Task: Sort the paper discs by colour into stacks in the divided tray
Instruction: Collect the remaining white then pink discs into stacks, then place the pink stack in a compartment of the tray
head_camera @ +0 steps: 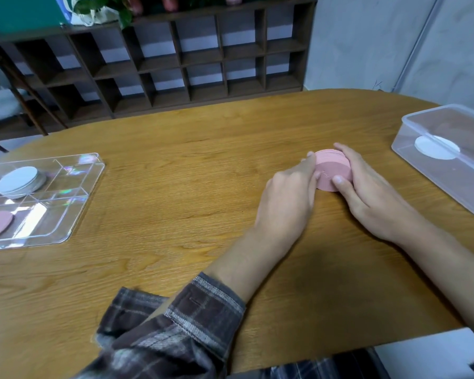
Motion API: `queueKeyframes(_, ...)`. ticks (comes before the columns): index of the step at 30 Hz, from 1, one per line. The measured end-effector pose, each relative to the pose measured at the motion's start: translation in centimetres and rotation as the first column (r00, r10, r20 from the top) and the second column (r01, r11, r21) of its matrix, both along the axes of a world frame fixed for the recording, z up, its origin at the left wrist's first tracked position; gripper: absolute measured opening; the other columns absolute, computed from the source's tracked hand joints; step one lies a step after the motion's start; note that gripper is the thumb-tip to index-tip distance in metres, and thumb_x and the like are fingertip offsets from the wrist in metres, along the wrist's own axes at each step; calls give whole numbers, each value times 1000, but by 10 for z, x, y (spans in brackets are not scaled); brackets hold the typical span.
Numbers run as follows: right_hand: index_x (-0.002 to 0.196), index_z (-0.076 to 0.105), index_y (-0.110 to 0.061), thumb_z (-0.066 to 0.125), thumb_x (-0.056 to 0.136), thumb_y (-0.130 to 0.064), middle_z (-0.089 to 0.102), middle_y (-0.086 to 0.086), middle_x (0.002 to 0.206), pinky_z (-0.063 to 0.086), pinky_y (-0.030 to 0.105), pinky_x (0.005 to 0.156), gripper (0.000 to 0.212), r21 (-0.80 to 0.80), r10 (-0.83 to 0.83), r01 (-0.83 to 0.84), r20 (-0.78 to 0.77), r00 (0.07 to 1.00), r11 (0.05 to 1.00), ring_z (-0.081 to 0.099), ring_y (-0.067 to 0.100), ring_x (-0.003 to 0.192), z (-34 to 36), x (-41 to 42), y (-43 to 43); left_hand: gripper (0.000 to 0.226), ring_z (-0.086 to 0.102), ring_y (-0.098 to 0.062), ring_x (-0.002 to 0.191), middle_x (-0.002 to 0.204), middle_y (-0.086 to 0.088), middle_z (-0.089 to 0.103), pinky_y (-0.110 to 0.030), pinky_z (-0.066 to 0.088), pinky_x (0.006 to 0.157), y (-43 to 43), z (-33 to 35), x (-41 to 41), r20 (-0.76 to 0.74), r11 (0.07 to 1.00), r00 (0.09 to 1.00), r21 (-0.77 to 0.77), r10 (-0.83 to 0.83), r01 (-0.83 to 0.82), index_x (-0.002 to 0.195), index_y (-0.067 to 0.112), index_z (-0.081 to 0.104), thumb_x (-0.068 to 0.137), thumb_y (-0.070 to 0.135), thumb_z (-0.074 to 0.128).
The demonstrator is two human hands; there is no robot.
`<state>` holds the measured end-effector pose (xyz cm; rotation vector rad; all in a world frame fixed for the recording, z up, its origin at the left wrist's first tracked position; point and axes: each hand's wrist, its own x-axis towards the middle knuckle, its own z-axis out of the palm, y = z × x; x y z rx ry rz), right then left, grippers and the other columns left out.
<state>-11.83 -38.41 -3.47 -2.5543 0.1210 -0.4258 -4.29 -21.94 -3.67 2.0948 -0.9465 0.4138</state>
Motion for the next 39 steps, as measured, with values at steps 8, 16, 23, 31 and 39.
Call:
queueKeyframes(8, 161, 14, -24, 37, 108, -36, 27, -2, 164, 17, 22, 117, 59, 11, 10, -10, -25, 1000, 1000, 23, 7, 150, 1, -1, 0, 34, 72, -20, 90, 100, -9, 78, -28, 51, 86, 5, -1, 7, -158, 985, 987, -173, -39, 11, 128, 10, 74, 96, 21, 74)
queueKeyframes(16, 160, 21, -26, 42, 107, -36, 35, -2, 161, 25, 27, 115, 58, 64, -18, 20, -28, 999, 998, 32, 11, 147, 6, -6, 2, 28, 71, -14, 82, 94, -3, 79, -25, 53, 81, 10, 0, 6, -139, 982, 988, -184, -73, 47, 118, 11, 79, 92, 21, 78)
queueKeyframes(23, 126, 56, -33, 67, 96, -36, 65, -10, 105, 49, 29, 75, 32, 150, -52, 36, 102, 993, 988, 61, 11, 82, 12, -20, 17, 21, 64, -9, 74, 92, 7, 77, -10, 46, 70, 42, 13, 9, -221, 975, 960, -177, -171, 132, 107, 15, 77, 88, 21, 83)
queueKeyframes(31, 110, 70, -24, 81, 86, -26, 68, -4, 91, 50, 20, 74, 26, 235, 54, -89, 151, 987, 968, 62, 13, 80, 24, -28, 74, 21, 68, -4, 80, 89, 9, 76, -18, 54, 75, 114, 20, 0, -345, 975, 917, -161, -199, 151, 105, 19, 78, 85, 22, 86)
queueKeyframes(39, 104, 73, -19, 87, 80, -23, 74, -5, 91, 60, 27, 78, 29, 397, 197, -241, 149, 969, 885, 70, 18, 83, 49, 12, 165, 26, 70, -18, 85, 93, 9, 78, -26, 54, 74, 233, 48, 21, -381, 990, 916, -115, -122, 84, 105, 22, 77, 83, 32, 88)
